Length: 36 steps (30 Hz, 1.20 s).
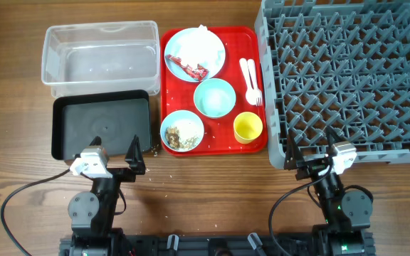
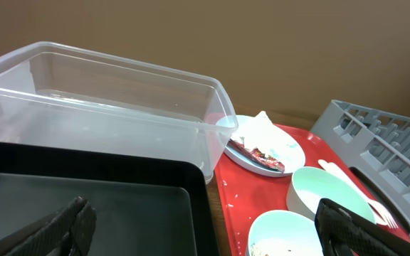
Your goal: Sort waste into correct bins and load items into the dishwasher rack
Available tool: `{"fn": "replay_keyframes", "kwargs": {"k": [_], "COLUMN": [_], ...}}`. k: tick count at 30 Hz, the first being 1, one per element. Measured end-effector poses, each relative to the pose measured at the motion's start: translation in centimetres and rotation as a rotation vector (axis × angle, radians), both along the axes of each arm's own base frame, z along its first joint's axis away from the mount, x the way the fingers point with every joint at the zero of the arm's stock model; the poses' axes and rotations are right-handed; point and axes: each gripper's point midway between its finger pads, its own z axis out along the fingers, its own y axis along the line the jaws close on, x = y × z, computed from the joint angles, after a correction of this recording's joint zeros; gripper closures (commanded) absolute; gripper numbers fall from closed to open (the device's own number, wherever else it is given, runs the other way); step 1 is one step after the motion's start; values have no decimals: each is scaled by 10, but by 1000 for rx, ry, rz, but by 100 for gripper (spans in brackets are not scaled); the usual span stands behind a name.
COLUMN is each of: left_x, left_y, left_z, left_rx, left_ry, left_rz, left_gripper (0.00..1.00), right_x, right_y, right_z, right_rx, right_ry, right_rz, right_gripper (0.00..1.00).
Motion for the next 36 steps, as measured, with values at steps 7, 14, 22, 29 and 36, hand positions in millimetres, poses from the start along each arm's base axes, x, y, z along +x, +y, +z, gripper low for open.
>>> {"fn": "replay_keyframes", "kwargs": {"k": [7,14,22,29,36], "left_x": [0,0,0,0,0], "left_y": [0,0,0,0,1], "left_z": [0,0,0,0,0], "left_rx": [0,0,0,0,1], "left_ry": [0,0,0,0,0], "left_rz": [0,0,0,0,8], "left_gripper": [0,0,0,0,0], "right_x": [0,0,0,0,0], "right_y": [0,0,0,0,0], "right_z": [0,0,0,0,0], "right_rx": [0,0,0,3,25], "right_ry": [0,0,0,1,5], "right_rz": [0,0,0,0,0], "right_gripper": [0,0,0,0,0]}}
